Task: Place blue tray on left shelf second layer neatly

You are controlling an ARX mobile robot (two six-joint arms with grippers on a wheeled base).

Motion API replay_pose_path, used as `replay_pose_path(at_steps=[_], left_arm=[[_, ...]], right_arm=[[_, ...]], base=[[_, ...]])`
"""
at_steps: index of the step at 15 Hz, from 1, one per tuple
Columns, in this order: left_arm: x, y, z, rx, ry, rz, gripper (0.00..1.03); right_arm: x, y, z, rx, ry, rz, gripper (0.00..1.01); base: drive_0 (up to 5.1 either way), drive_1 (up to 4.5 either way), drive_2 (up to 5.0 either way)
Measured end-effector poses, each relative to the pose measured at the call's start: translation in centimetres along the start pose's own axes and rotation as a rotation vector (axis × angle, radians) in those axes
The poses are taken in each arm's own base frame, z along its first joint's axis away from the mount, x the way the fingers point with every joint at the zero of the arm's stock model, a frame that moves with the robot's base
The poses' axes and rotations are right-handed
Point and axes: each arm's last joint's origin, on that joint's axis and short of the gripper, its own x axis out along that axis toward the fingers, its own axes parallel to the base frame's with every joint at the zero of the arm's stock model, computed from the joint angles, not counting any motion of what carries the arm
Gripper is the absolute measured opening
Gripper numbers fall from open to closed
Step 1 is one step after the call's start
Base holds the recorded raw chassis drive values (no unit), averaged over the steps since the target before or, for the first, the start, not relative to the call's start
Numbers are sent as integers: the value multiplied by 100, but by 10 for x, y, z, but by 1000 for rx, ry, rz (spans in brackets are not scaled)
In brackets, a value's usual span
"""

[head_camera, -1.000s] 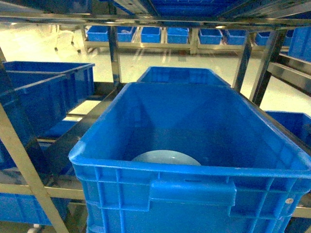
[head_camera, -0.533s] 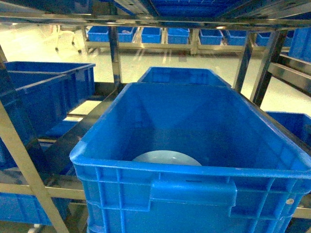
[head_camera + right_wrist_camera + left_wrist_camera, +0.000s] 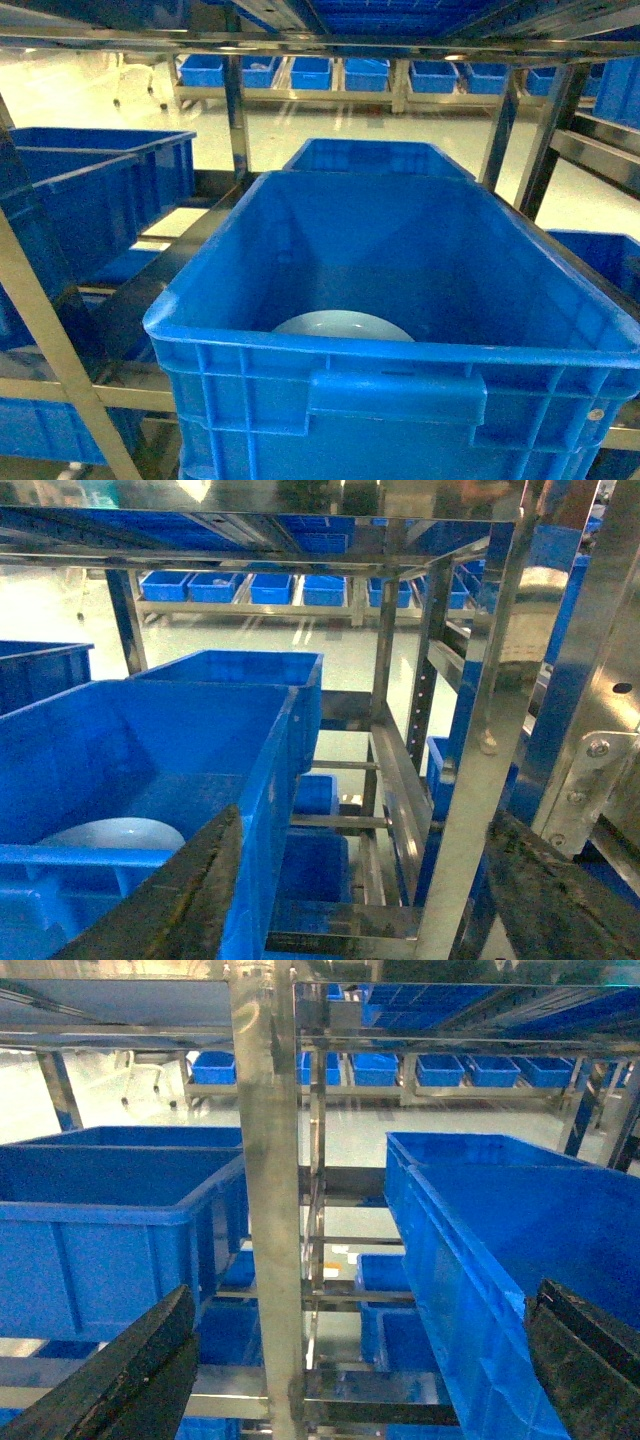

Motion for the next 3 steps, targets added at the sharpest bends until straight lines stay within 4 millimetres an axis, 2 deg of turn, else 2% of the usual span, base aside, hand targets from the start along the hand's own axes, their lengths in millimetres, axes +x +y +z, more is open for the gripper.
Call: replay_pose_path(at_steps=[2,3], left_arm=[[0,0,0,0,0,0,98],[0,0,0,0,0,0,98]], right_arm=[[0,0,0,0,0,0,92],[0,0,0,1,0,0,100]], base=[[0,0,0],[0,0,0]])
